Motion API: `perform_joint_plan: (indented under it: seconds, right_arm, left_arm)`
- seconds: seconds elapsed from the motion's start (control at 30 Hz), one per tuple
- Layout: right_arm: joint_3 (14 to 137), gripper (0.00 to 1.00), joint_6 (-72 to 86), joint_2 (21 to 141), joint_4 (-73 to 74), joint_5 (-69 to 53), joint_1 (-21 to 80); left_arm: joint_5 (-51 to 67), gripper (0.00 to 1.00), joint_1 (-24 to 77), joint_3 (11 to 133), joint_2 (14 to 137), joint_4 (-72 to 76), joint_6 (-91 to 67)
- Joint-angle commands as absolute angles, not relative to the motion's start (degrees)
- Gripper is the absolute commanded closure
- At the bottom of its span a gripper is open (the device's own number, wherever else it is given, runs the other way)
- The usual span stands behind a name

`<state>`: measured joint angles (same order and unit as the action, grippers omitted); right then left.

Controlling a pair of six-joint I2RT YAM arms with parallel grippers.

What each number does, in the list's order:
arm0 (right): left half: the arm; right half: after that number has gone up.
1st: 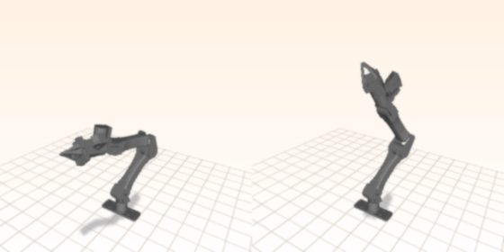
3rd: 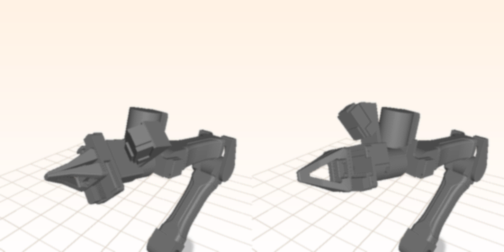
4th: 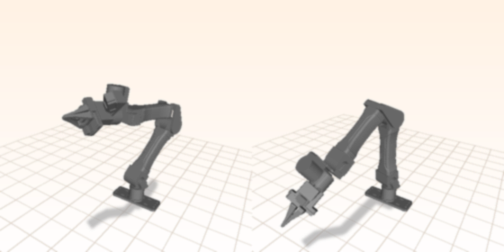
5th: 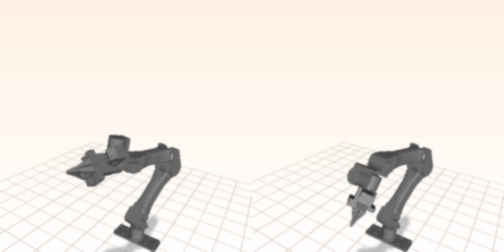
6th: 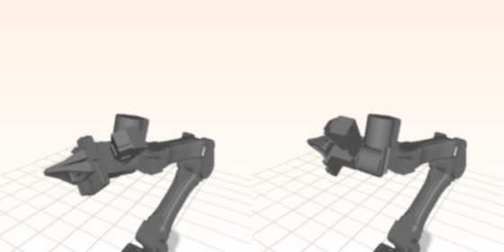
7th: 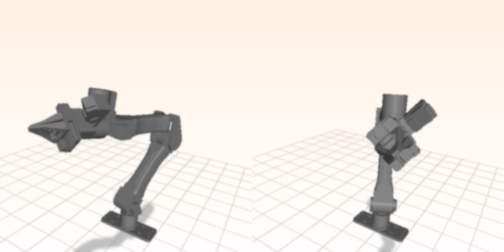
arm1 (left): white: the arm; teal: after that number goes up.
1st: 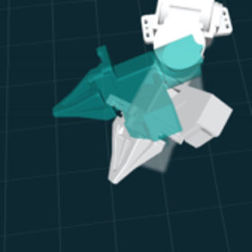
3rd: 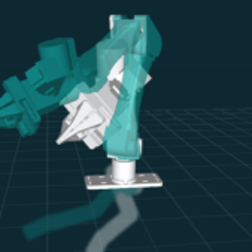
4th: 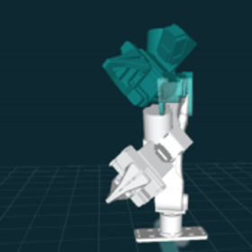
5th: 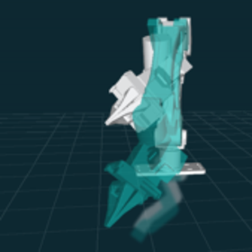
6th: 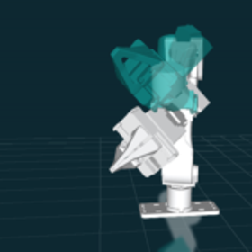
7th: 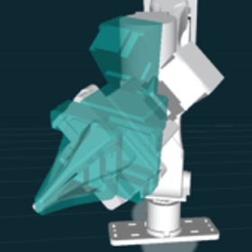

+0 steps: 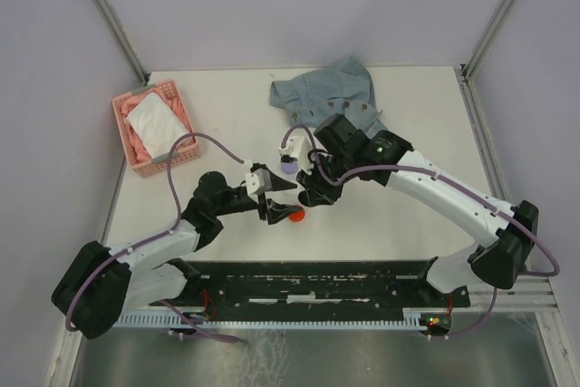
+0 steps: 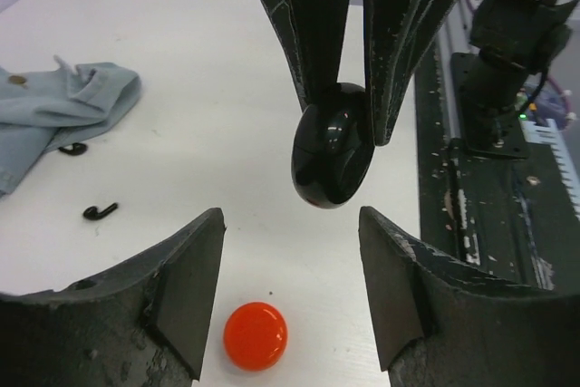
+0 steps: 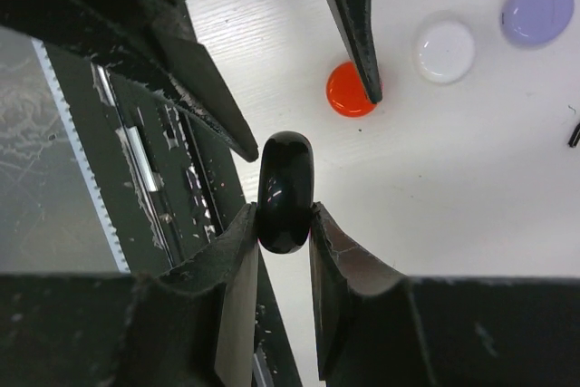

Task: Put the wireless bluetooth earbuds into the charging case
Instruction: Open the charging case.

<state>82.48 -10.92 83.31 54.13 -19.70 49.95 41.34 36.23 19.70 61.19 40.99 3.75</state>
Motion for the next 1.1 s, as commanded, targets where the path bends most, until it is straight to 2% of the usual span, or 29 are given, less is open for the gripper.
perform_joint_plan:
  seconds: [0.0, 0.37, 0.87, 1.07]
  right_arm:
    - [84.0, 0.98, -17.8, 80.7, 55.5, -25.4, 49.8]
    - [82.5, 0.98, -21.6, 78.7, 54.3, -28.3, 49.9]
    - [82.6, 0.98, -21.7, 79.1, 53.4, -28.4, 50.0]
    - [83.2, 0.98, -21.1, 80.0, 53.5, -27.9, 50.1]
  left_arm:
    - [53.6, 0.34, 35.1, 22.6, 63.9, 50.1, -4.4]
    - [60.5, 0.45, 35.1, 23.7, 67.7, 60.7, -14.1]
    - [60.3, 0.64, 35.3, 25.2, 70.0, 58.6, -14.9]
    - [60.2, 0.61, 35.6, 25.6, 70.1, 58.0, -14.8]
